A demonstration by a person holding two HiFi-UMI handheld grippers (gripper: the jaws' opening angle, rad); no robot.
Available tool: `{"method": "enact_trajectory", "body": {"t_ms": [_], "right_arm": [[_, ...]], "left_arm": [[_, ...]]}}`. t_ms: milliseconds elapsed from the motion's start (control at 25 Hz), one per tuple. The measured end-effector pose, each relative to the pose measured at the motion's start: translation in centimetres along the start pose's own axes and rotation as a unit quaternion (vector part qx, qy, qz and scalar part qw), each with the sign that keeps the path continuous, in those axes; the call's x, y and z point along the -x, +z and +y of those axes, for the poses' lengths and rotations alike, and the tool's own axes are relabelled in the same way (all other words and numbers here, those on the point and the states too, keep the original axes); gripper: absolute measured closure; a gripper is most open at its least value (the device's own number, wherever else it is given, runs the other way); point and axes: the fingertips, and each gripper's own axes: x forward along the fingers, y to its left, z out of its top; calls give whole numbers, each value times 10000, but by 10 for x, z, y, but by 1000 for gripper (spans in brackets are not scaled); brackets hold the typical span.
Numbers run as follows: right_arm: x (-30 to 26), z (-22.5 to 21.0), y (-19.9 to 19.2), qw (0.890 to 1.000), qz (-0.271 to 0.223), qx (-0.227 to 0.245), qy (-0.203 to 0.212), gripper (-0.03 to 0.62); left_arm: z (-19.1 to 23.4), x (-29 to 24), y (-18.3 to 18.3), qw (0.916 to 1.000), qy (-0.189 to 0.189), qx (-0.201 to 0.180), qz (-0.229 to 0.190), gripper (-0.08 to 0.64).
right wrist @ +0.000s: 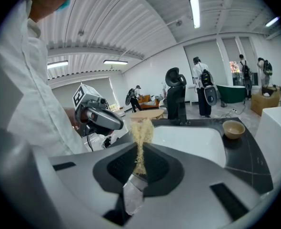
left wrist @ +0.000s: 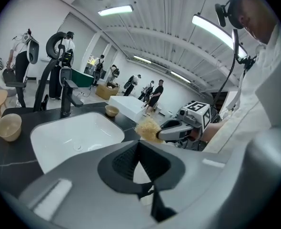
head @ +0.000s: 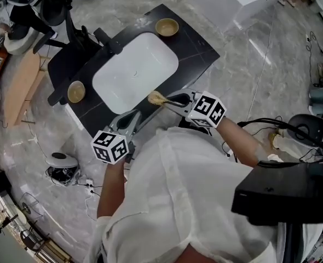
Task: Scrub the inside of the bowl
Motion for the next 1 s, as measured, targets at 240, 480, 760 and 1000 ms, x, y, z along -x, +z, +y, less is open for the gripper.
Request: {"method": "enact_trajectory", "body": {"t_ms": [240, 480, 760, 1000], "right_arm": [[-4, 25, 1, 9999, 37, 142, 62, 561], [0, 40, 1, 9994, 127, 313, -19, 561], [-2, 50, 3, 9991, 169, 385, -51, 561], [-5, 52, 4, 9981, 255, 568, -47, 561]], "left_arm": [[-4, 10, -11, 10000, -12, 22, -71, 555], [-10, 13, -18, 9999, -85, 49, -138, 555], [-3, 24, -25, 9999, -11, 70, -135, 554], [4, 28, -34, 9997, 120, 170, -141, 555]]}}
